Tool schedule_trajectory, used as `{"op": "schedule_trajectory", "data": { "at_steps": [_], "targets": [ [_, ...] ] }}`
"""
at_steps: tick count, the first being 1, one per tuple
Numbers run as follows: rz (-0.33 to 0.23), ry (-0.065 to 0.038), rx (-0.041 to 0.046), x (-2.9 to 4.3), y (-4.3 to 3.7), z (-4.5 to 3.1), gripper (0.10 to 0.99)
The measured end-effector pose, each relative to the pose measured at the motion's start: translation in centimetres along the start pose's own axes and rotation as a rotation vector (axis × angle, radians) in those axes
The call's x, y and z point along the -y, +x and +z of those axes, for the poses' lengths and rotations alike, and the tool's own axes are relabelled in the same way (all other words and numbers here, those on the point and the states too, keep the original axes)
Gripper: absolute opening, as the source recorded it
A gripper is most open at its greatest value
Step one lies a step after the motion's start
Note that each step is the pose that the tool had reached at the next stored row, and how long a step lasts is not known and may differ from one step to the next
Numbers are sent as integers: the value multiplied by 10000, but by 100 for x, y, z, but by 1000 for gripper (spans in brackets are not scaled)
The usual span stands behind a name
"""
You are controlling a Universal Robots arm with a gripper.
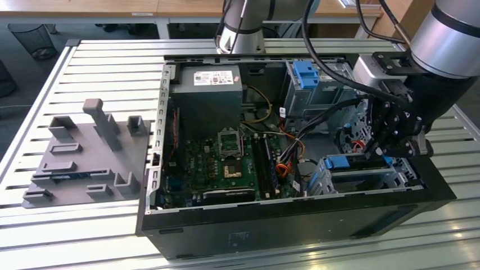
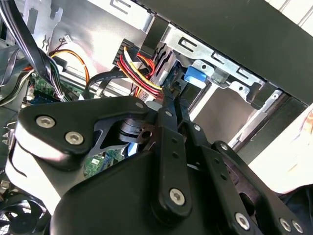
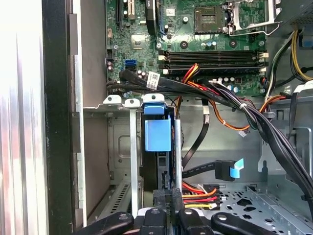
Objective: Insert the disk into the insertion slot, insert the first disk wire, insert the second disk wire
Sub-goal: 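Insert the first disk wire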
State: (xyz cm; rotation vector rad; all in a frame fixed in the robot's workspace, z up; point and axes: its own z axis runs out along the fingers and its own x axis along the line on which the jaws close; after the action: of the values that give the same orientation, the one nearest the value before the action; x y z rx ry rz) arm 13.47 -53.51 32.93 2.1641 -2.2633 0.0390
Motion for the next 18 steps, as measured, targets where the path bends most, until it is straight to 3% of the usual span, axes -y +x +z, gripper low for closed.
{"op": "schedule_trajectory", "data": {
  "at_steps": [6,7,8,18],
  "targets": [
    [1,-1,4,1,0,4,173],
    [0,-1,4,1,0,5,235],
    [0,-1,4,1,0,3,235],
    [0,-11,2,5,3,-109,220]
  ]
}}
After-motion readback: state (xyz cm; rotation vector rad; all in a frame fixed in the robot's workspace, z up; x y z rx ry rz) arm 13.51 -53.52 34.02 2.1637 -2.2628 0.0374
